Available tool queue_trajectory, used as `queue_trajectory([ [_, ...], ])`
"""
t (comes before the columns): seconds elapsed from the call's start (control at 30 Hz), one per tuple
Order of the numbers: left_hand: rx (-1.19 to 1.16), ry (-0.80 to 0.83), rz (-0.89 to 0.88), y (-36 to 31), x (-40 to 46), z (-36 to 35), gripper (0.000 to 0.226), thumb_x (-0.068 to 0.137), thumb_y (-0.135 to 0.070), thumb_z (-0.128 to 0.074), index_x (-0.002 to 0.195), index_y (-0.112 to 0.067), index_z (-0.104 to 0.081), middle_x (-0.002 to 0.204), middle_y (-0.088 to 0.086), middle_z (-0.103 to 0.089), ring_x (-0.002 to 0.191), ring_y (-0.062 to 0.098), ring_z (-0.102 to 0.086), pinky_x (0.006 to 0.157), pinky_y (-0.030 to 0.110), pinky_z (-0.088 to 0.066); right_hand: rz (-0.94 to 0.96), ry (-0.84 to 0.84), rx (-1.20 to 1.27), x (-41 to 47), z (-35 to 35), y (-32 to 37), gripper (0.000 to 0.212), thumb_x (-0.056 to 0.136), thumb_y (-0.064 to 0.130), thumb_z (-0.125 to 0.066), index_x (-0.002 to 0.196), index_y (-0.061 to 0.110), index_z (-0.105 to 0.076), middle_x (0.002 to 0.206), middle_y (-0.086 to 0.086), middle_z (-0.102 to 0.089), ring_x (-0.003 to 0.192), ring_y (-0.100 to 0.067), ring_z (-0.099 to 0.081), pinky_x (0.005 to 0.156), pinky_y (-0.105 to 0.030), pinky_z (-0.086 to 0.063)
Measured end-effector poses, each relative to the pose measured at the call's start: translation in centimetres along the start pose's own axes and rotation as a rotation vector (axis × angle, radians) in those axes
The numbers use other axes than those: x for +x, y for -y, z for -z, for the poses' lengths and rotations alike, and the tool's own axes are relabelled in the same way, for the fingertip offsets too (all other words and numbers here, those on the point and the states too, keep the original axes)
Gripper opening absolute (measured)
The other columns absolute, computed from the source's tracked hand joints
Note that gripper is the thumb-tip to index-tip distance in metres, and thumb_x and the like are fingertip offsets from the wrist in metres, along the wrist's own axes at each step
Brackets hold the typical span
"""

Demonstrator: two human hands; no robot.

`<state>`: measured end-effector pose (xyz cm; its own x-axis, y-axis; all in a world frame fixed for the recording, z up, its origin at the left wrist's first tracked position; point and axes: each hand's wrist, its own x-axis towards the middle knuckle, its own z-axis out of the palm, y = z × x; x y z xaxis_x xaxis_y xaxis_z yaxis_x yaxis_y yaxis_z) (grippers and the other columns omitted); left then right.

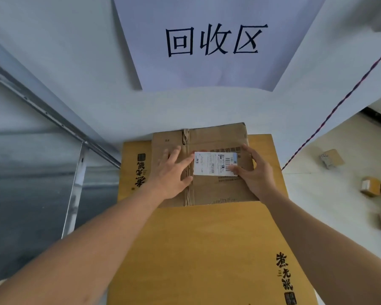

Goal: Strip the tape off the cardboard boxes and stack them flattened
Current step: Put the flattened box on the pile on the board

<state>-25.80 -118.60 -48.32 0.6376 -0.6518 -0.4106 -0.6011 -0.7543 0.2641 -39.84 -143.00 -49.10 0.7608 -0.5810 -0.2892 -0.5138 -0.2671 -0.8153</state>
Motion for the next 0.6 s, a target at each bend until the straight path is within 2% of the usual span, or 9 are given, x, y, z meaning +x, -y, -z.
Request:
queue_trajectory([
  [0.07,0.053,0.041,0.0,0.5,0.8,-0.7,0.078,0.099,-0.063,-0.05,0.161,-0.051,-0.004,0.172,-0.002,0.016,0.157,0.041,0.007,0.125,0.065,-0.01,0.02,0.036,-0.167,0.5,-0.5,-0.6,0.083,0.076,0.062,-0.081,0.147,0.054,-0.038,0.123,0.028,-0.06,0.108,-0.001,-0.059,0.08,-0.023,-0.049],
  [0.1,0.067,0.057,0.004,0.5,1.1,-1.1,0.079,0.098,-0.063,-0.051,0.16,-0.053,-0.002,0.171,-0.003,0.019,0.157,0.042,0.007,0.124,0.065,-0.008,0.024,0.048,-0.304,0.8,-0.9,-0.9,0.085,0.081,0.061,-0.078,0.151,0.049,-0.033,0.136,0.016,-0.056,0.117,-0.013,-0.057,0.088,-0.031,-0.05],
  [0.17,0.075,0.085,0.022,0.3,1.5,-1.8,0.083,0.097,-0.062,-0.053,0.159,-0.055,0.001,0.17,-0.003,0.023,0.156,0.044,0.009,0.123,0.064,-0.005,0.025,0.042,-0.667,1.2,-1.5,-0.8,0.084,0.085,0.059,-0.074,0.154,0.044,-0.028,0.161,-0.001,-0.03,0.133,-0.033,-0.041,0.107,-0.046,-0.042],
  [0.23,0.081,0.103,0.049,-0.2,2.0,-2.2,0.084,0.096,-0.061,-0.055,0.158,-0.056,0.002,0.168,-0.002,0.024,0.155,0.045,0.011,0.123,0.065,-0.002,0.095,0.077,-0.88,1.2,-2.0,0.2,0.075,0.089,0.05,-0.074,0.151,0.043,-0.032,0.17,-0.007,-0.002,0.144,-0.039,-0.027,0.115,-0.052,-0.031],
  [0.3,0.084,0.11,0.073,-0.6,2.5,-2.3,0.085,0.095,-0.058,-0.058,0.158,-0.054,-0.002,0.169,0.0,0.023,0.155,0.046,0.011,0.122,0.066,-0.003,0.167,0.259,-0.91,1.2,-2.5,0.9,0.075,0.096,0.041,-0.069,0.156,0.045,-0.026,0.171,-0.006,0.006,0.153,-0.038,-0.017,0.12,-0.056,-0.031],
  [0.37,0.096,0.109,0.076,-0.7,2.8,-2.5,0.085,0.095,-0.056,-0.06,0.159,-0.053,-0.004,0.17,0.001,0.021,0.155,0.047,0.01,0.123,0.067,-0.006,0.138,0.407,-0.881,1.0,-3.3,1.4,0.072,0.102,0.044,-0.059,0.159,0.05,-0.016,0.172,-0.004,0.008,0.158,-0.037,-0.002,0.119,-0.06,-0.033],
  [0.5,0.128,0.089,0.069,-0.3,3.0,-3.0,0.086,0.094,-0.06,-0.06,0.158,-0.055,-0.003,0.171,0.0,0.018,0.155,0.047,0.007,0.123,0.066,-0.011,0.072,0.433,-0.938,0.8,-5.2,2.2,0.071,0.103,0.058,-0.047,0.158,0.056,-0.002,0.17,-0.011,0.019,0.156,-0.046,0.01,0.124,-0.057,-0.018],
  [0.6,0.126,0.069,0.072,-0.1,3.2,-3.4,0.084,0.093,-0.061,-0.06,0.158,-0.057,-0.006,0.172,-0.001,0.015,0.156,0.046,0.004,0.123,0.066,-0.014,0.064,0.411,-0.981,0.8,-6.0,1.8,0.071,0.102,0.062,-0.043,0.158,0.056,-0.001,0.169,-0.015,0.021,0.155,-0.049,0.011,0.127,-0.057,-0.013],
])
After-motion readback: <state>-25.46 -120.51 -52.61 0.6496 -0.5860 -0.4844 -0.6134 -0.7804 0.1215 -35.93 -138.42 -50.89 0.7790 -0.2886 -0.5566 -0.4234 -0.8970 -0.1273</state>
